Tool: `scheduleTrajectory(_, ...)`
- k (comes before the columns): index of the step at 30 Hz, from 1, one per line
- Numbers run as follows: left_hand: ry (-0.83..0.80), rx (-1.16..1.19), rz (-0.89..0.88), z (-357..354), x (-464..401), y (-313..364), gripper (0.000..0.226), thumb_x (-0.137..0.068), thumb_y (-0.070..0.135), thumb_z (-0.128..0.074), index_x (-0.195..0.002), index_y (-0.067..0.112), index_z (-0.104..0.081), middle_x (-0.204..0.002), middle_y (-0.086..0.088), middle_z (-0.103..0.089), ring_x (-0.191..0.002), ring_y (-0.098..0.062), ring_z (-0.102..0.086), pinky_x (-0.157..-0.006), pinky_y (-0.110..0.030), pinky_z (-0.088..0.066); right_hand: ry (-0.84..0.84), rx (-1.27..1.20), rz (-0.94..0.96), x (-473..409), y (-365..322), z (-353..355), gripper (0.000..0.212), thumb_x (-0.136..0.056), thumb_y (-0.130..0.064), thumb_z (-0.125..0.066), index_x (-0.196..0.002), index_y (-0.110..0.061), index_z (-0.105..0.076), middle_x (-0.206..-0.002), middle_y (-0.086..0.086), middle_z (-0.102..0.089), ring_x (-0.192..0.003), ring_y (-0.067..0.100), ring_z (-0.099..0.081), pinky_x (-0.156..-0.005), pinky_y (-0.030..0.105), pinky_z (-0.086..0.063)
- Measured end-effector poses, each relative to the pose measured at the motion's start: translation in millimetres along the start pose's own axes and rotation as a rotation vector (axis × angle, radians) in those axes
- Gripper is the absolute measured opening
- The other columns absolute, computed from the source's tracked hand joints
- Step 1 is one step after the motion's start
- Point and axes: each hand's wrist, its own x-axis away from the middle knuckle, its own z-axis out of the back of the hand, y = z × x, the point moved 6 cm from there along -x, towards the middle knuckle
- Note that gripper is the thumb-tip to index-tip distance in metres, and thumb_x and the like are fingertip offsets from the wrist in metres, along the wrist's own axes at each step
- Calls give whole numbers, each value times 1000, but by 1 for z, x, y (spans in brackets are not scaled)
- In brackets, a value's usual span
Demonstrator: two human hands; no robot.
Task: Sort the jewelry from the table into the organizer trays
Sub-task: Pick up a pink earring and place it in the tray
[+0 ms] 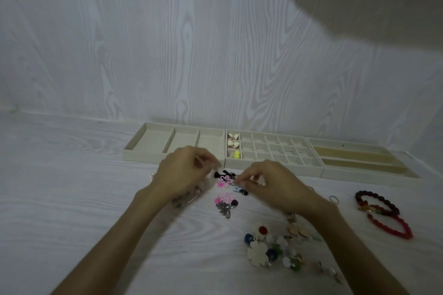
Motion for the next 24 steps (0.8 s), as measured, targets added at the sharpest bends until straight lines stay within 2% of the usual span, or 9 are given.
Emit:
scheduleTrajectory(3, -68, -38, 5, -7, 6, -11, 15, -88, 44, -59, -95, 41, -71, -87, 20, -69, -79, 5, -60, -69, -25, -51, 74, 14, 40, 2, 1, -17, 20, -92, -32, -58, -106, -31, -71, -90, -15, -64, -80, -1, -51, -68, 12, -36)
scheduleTrajectory(6, -184, -49, -47, -11, 11, -4, 15, -83, 48, -63, -92, 40, -72, -87, 18, -67, -77, 1, -57, -70, -26, -48, 152, 27, 41, 2, 1, -21, 22, -90, -41, -58, -108, -36, -69, -83, -13, -59, -82, 4, -46, -68, 21, -35)
scheduleTrajectory(8, -241, -76, -94, -16, 15, 3, 19, -78, 52, -67, -92, 42, -73, -87, 18, -63, -76, -1, -54, -68, -25, -46, 133, 77, 48, 1, -2, -28, 25, -89, -44, -58, -111, -39, -66, -80, -10, -55, -82, 8, -44, -68, 24, -34)
scheduleTrajectory(10, -252, -139, -115, -21, 18, 6, 22, -74, 56, -68, -91, 43, -73, -87, 17, -62, -76, -4, -54, -65, -25, -44, 99, 116, 57, 2, -4, -35, 26, -88, -43, -59, -113, -40, -66, -83, -7, -57, -84, 10, -45, -70, 25, -37)
scheduleTrajectory(14, -182, -205, -130, -24, 18, 8, 15, -77, 50, -69, -88, 41, -74, -85, 17, -62, -76, -6, -53, -60, -23, -38, 139, 38, 15, 3, 2, -33, 21, -85, -38, -65, -105, -33, -72, -90, -7, -62, -85, 6, -47, -71, 22, -38)
scheduleTrajectory(18, -165, -91, -78, -25, 16, 3, 11, -78, 46, -71, -85, 38, -75, -89, 14, -66, -81, -7, -56, -71, -28, -46, 158, 11, -7, 4, 4, -33, 20, -84, -40, -66, -101, -34, -73, -86, -11, -63, -87, 8, -54, -75, 26, -44)
scheduleTrajectory(20, -155, -5, -62, -24, 15, 5, 10, -80, 43, -70, -85, 35, -75, -88, 16, -66, -82, -5, -57, -73, -29, -47, 163, 48, -5, 6, 3, -32, 20, -86, -39, -64, -102, -34, -73, -78, -16, -57, -86, 8, -52, -72, 24, -40)
scheduleTrajectory(24, -186, 141, -41, -21, 13, 3, 12, -81, 46, -68, -80, 35, -73, -76, 8, -69, -59, -4, -60, -59, -25, -49, 166, 75, 21, 8, 1, -30, 19, -90, -35, -59, -102, -34, -73, -66, -23, -47, -78, 3, -46, -64, 18, -31)
